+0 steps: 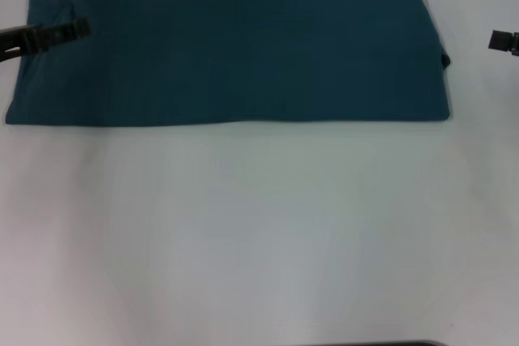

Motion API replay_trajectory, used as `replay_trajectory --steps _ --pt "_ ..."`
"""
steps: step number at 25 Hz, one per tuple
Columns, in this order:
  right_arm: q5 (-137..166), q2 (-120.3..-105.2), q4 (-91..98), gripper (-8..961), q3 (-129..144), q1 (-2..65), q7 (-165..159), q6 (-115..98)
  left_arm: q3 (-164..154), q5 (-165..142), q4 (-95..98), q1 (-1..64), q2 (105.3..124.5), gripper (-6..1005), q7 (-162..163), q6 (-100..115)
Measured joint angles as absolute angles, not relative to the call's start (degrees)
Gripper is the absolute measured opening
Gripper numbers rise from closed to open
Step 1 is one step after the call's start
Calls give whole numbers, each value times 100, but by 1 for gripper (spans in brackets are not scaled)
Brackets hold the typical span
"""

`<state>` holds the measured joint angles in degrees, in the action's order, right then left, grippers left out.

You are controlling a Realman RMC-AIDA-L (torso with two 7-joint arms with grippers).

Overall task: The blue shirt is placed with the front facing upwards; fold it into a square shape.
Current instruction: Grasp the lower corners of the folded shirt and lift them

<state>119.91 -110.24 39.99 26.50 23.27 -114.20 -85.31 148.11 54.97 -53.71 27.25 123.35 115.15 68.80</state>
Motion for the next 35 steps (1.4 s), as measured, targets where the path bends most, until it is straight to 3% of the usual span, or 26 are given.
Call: replay_trajectory --steps 4,10,25,35 --pt "12195 -10904 3918 916 2674 2359 -11935 -8723 14810 5485 -5336 2709 12335 952 11475 6786" --pt "12569 -10898 3533 911 2687 2550 -12138 -8771 14809 5481 -5327 2701 12337 952 11470 6741" --pt "12982 -11118 3088 894 2758 2851 -12152 -8242 14808 5475 -5319 2687 12331 952 11387 6530" --pt "13007 -11182 2971 883 2865 2935 -12164 -7826 14810 5467 -5315 2689 12286 951 11372 6483"
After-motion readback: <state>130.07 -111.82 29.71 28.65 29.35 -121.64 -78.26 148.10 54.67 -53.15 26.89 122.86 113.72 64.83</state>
